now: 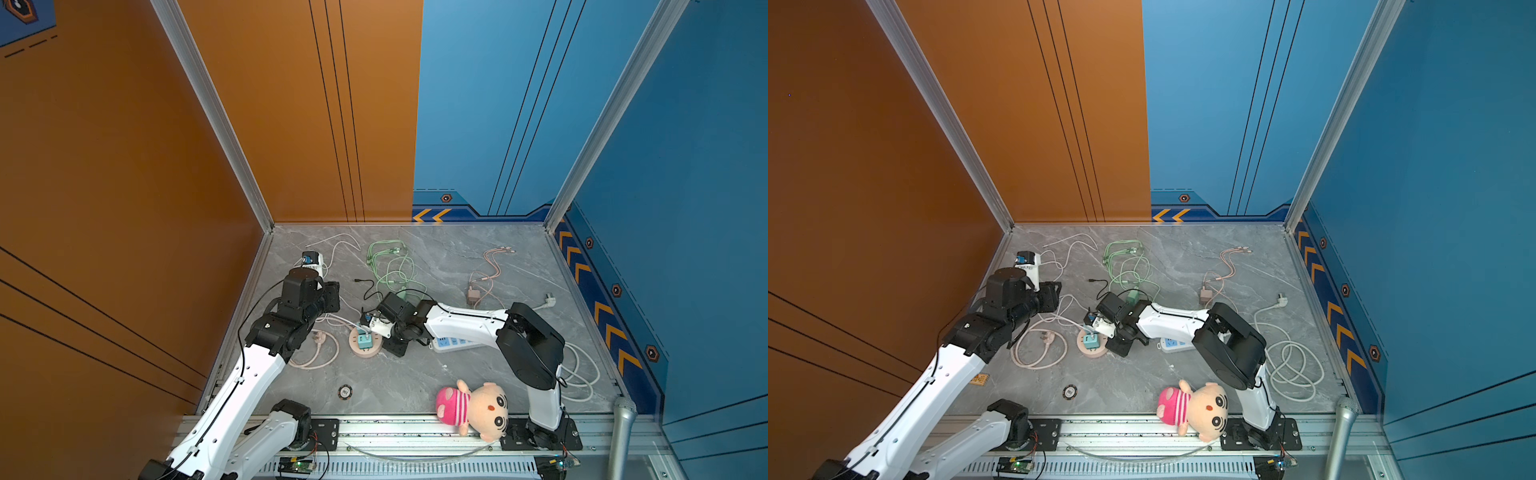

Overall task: Insert plugs into power strip
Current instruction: Move the socket to the center of the table.

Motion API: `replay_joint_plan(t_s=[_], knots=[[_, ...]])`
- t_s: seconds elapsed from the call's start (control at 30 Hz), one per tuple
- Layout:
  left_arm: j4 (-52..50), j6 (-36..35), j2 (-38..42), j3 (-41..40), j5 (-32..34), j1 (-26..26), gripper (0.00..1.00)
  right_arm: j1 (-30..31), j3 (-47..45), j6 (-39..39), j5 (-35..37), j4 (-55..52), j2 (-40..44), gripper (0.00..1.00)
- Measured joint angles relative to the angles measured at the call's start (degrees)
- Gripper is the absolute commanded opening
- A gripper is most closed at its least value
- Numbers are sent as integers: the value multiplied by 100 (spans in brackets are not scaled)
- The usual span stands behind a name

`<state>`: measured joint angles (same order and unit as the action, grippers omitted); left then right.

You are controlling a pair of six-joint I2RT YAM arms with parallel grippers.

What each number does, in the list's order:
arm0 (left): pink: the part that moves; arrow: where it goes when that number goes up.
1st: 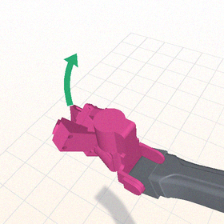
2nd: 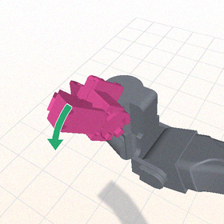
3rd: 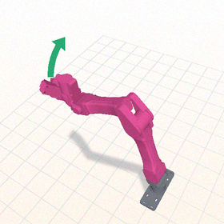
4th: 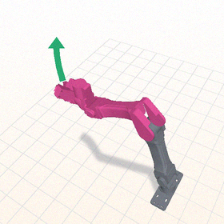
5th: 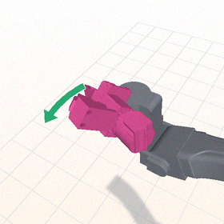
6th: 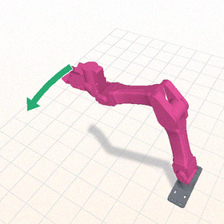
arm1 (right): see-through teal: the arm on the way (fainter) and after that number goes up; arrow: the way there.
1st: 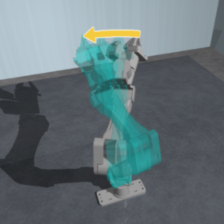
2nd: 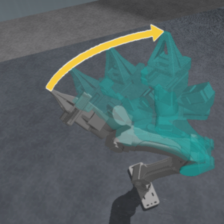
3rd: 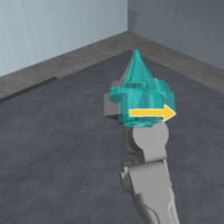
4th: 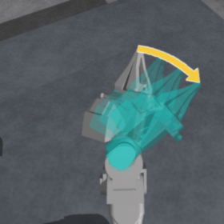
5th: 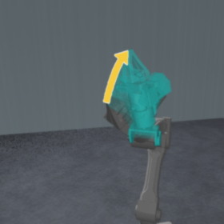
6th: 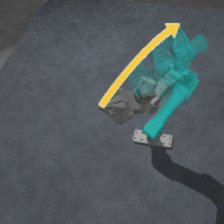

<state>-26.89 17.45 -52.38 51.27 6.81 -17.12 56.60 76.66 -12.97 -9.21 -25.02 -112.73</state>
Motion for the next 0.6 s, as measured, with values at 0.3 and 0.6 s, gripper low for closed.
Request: replay_joint_plan(t_s=[0.3,0.6], knots=[[-42,24,15,127,-20,0,50,4,-251,-2,66,22,531,32],[-85,87,-44,354,-186,-17,54,-2,-1016,13,616,107,1668,54]])
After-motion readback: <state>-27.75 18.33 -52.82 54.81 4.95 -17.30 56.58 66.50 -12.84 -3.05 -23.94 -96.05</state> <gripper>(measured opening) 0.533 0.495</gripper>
